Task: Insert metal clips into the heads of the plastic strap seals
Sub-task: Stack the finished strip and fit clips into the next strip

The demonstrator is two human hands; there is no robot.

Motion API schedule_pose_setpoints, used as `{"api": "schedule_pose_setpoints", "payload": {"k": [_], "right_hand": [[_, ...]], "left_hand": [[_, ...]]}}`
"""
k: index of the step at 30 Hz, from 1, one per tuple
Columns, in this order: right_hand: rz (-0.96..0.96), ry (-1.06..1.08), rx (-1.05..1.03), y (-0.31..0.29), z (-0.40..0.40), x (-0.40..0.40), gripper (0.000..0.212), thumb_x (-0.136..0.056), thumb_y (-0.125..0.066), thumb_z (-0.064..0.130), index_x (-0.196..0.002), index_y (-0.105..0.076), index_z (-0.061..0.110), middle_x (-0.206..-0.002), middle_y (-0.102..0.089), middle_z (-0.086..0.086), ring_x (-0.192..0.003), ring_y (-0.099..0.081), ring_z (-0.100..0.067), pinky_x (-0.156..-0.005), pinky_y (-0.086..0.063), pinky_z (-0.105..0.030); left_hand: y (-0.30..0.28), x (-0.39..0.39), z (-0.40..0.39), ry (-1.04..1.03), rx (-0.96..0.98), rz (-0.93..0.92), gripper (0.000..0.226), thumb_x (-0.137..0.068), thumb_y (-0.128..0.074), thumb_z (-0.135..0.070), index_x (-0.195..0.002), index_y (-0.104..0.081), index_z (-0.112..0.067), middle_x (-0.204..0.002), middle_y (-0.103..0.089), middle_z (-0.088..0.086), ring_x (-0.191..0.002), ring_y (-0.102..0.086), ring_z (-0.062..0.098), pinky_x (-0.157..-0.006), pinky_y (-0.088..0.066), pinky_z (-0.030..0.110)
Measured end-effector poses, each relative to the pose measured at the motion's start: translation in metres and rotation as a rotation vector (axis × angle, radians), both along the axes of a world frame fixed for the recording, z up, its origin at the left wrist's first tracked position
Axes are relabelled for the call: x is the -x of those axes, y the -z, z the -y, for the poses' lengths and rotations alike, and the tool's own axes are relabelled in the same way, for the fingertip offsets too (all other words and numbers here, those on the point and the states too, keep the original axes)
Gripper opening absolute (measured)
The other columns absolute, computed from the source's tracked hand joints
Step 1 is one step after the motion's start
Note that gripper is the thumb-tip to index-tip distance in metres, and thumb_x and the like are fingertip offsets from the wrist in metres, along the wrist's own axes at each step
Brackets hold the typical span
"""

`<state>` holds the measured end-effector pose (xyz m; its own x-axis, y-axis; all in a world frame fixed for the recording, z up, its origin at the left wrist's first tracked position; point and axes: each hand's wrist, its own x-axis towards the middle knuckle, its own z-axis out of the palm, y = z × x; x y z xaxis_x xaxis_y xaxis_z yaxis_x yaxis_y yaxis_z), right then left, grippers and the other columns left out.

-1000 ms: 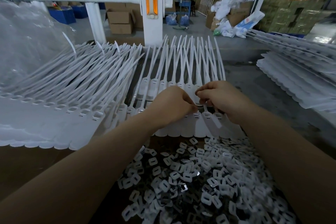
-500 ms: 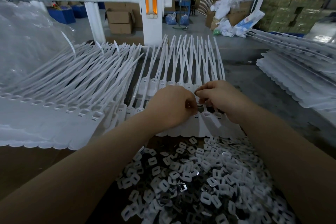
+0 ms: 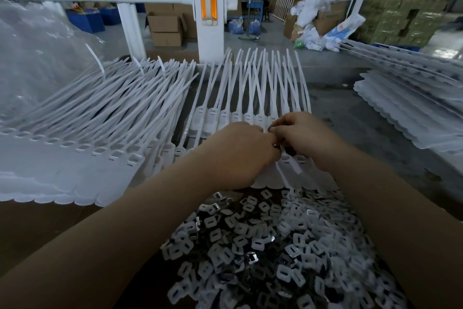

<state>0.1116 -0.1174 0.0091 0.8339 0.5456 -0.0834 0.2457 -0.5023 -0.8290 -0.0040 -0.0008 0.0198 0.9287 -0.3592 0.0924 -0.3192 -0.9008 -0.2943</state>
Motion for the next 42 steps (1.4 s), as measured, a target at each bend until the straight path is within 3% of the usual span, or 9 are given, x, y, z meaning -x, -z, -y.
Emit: {"api": "schedule_pose_setpoints", "payload": {"k": [3, 6, 10, 15, 21, 28, 35, 38, 42], "right_hand": [[0.043, -0.018, 0.027, 0.001, -0.001, 0.000, 0.012, -0.092, -0.058, 0.017, -0.085, -0.065, 0.023, -0.074, -0.067, -0.004, -0.055, -0.054, -0.017, -0.048, -0.043, -0.028], [0.071, -0.024, 0.029, 0.002, -0.001, -0.001, 0.012, -0.093, -0.059, 0.019, -0.083, -0.065, 0.024, -0.077, -0.069, -0.003, -0.072, -0.064, -0.025, -0.061, -0.051, -0.035], [0.076, -0.018, 0.027, 0.004, 0.000, -0.004, 0.013, -0.093, -0.060, 0.021, -0.082, -0.065, 0.027, -0.075, -0.069, -0.001, -0.070, -0.063, -0.021, -0.060, -0.050, -0.034], [0.053, -0.007, 0.025, 0.005, 0.000, -0.006, 0.013, -0.093, -0.060, 0.021, -0.082, -0.065, 0.026, -0.075, -0.070, 0.000, -0.072, -0.062, -0.022, -0.061, -0.050, -0.033], [0.061, -0.005, 0.021, 0.005, -0.001, -0.005, 0.012, -0.093, -0.061, 0.021, -0.082, -0.065, 0.026, -0.075, -0.069, -0.001, -0.070, -0.061, -0.021, -0.059, -0.049, -0.034], [0.064, -0.009, 0.010, 0.006, 0.001, -0.003, 0.013, -0.093, -0.060, 0.019, -0.082, -0.065, 0.024, -0.073, -0.069, -0.002, -0.066, -0.059, -0.021, -0.056, -0.046, -0.032], [0.061, -0.015, 0.012, 0.006, 0.001, -0.004, 0.013, -0.093, -0.060, 0.019, -0.083, -0.066, 0.025, -0.075, -0.070, -0.002, -0.072, -0.061, -0.022, -0.054, -0.046, -0.030], [0.069, -0.012, 0.021, 0.006, 0.001, -0.004, 0.012, -0.092, -0.060, 0.021, -0.083, -0.066, 0.025, -0.074, -0.069, 0.000, -0.071, -0.062, -0.021, -0.048, -0.044, -0.026], [0.069, -0.013, 0.021, 0.006, 0.001, -0.004, 0.012, -0.092, -0.060, 0.020, -0.083, -0.066, 0.023, -0.073, -0.069, -0.001, -0.071, -0.062, -0.022, -0.049, -0.044, -0.027]], "left_hand": [[-0.002, 0.000, -0.007, -0.079, 0.142, -0.083, 0.035, -0.100, -0.044, -0.021, -0.131, -0.059, -0.026, -0.102, -0.051, -0.003, -0.091, -0.053, 0.018, -0.078, -0.049, 0.037], [-0.009, 0.002, -0.018, -0.163, 0.396, -0.251, 0.031, -0.098, -0.054, -0.028, -0.127, -0.063, -0.027, -0.113, -0.057, -0.003, -0.102, -0.057, 0.014, -0.092, -0.048, 0.033], [-0.024, 0.012, -0.030, -0.143, 0.736, -0.369, 0.017, -0.080, -0.078, -0.028, -0.094, -0.071, -0.035, -0.081, -0.067, -0.016, -0.075, -0.061, -0.003, -0.070, -0.050, 0.016], [-0.027, 0.015, -0.025, -0.210, 0.558, -0.669, 0.016, -0.070, -0.085, -0.035, -0.077, -0.071, -0.031, -0.065, -0.066, -0.025, -0.062, -0.062, -0.006, -0.054, -0.046, 0.008], [-0.022, 0.015, -0.016, -0.261, 0.512, -0.657, 0.020, -0.072, -0.085, -0.032, -0.085, -0.074, -0.022, -0.073, -0.073, -0.006, -0.064, -0.067, 0.006, -0.048, -0.044, 0.006], [-0.024, 0.018, -0.009, -0.274, 0.554, -0.686, 0.008, -0.082, -0.077, -0.024, -0.083, -0.070, -0.019, -0.053, -0.060, -0.017, -0.042, -0.054, -0.008, -0.037, -0.036, 0.007], [-0.027, 0.021, -0.009, -0.240, 0.594, -0.717, 0.021, -0.078, -0.080, -0.025, -0.091, -0.064, -0.025, -0.073, -0.058, -0.014, -0.051, -0.054, -0.015, -0.038, -0.034, 0.004], [-0.023, 0.021, -0.008, -0.172, 0.586, -0.688, 0.024, -0.075, -0.083, -0.031, -0.085, -0.062, -0.036, -0.069, -0.058, -0.017, -0.059, -0.055, -0.014, -0.046, -0.038, 0.003], [-0.022, 0.019, -0.005, -0.154, 0.627, -0.690, 0.010, -0.082, -0.077, -0.027, -0.084, -0.068, -0.030, -0.062, -0.062, -0.028, -0.059, -0.058, -0.013, -0.050, -0.038, 0.002]]}}
